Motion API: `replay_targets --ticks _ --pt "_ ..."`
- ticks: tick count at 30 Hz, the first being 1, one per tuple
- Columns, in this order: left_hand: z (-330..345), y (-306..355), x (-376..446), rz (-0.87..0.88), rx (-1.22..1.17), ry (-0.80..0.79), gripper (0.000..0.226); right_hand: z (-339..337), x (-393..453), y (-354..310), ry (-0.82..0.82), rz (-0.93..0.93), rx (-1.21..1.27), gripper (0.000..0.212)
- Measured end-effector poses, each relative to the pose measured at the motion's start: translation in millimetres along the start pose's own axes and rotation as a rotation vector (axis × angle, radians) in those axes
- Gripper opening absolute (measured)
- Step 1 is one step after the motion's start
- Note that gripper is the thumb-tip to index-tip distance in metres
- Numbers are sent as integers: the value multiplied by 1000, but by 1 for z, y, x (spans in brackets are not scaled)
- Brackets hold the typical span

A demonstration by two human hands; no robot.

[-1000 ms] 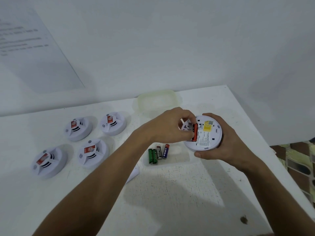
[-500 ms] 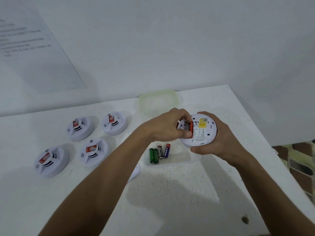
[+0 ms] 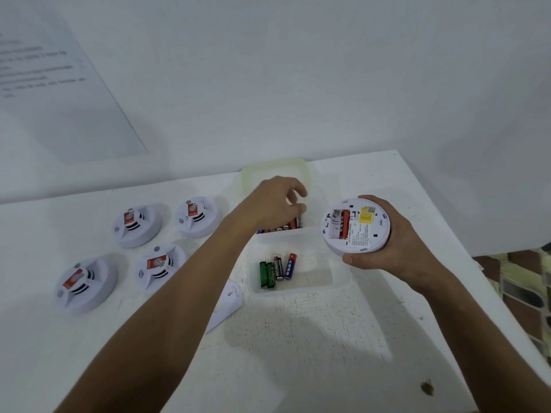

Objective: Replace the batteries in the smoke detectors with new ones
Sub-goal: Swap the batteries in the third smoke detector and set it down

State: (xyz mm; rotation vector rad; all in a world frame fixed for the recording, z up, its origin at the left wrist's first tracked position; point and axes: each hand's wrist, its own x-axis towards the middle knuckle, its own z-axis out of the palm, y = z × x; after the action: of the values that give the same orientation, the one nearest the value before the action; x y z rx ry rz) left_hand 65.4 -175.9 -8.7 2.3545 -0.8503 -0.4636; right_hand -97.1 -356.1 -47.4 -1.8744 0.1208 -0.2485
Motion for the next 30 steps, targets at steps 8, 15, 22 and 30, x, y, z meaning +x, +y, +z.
replay_targets --ticks 8,15,22,30 --pt "31 -22 43 -112 407 -212 62 -9 -4 4 -6 16 14 93" --pt "37 -36 47 -89 265 -116 52 -13 -6 7 -3 22 44 92" --pt "30 -30 36 -84 40 78 21 -8 -6 6 -19 12 50 91" --pt "20 3 -35 -9 -134 207 12 -13 -18 7 1 -4 64 89"
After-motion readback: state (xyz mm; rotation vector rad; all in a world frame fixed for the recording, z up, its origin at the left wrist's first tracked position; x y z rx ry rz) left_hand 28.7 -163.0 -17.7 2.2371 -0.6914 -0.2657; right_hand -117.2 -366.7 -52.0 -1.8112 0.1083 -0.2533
